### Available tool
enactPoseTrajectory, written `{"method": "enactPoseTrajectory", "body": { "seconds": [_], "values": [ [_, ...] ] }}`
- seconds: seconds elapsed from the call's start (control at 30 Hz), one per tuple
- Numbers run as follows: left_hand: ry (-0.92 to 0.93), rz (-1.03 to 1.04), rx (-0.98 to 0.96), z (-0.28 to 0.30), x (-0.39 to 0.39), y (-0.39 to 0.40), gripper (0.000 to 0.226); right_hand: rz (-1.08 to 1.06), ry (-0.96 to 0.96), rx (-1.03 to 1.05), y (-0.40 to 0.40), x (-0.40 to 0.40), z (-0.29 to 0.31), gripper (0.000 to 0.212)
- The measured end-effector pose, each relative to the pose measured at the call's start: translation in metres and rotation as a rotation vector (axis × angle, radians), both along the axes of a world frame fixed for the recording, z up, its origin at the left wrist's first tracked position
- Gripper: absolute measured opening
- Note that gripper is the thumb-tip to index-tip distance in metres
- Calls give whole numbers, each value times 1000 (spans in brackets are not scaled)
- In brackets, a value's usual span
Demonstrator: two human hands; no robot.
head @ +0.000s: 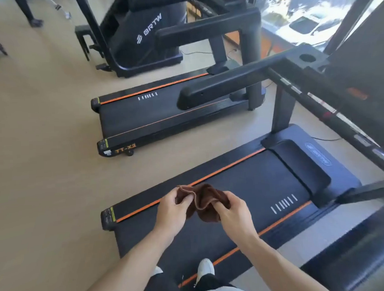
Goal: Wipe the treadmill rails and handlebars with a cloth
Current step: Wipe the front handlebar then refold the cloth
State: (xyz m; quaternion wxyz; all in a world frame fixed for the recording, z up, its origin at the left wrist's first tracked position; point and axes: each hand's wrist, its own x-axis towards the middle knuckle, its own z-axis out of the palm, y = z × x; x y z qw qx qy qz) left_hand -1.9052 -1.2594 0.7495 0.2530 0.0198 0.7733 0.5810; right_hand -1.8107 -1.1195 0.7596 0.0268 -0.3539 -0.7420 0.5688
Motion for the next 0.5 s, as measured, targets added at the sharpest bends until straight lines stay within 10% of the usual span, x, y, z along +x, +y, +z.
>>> {"method": "enactPoseTrajectory", "body": {
  "seconds": [0.5],
  "values": [
    [93,-853,103,7,-74,203,10,-773,1,178,91,45,5,15]
  ]
}}
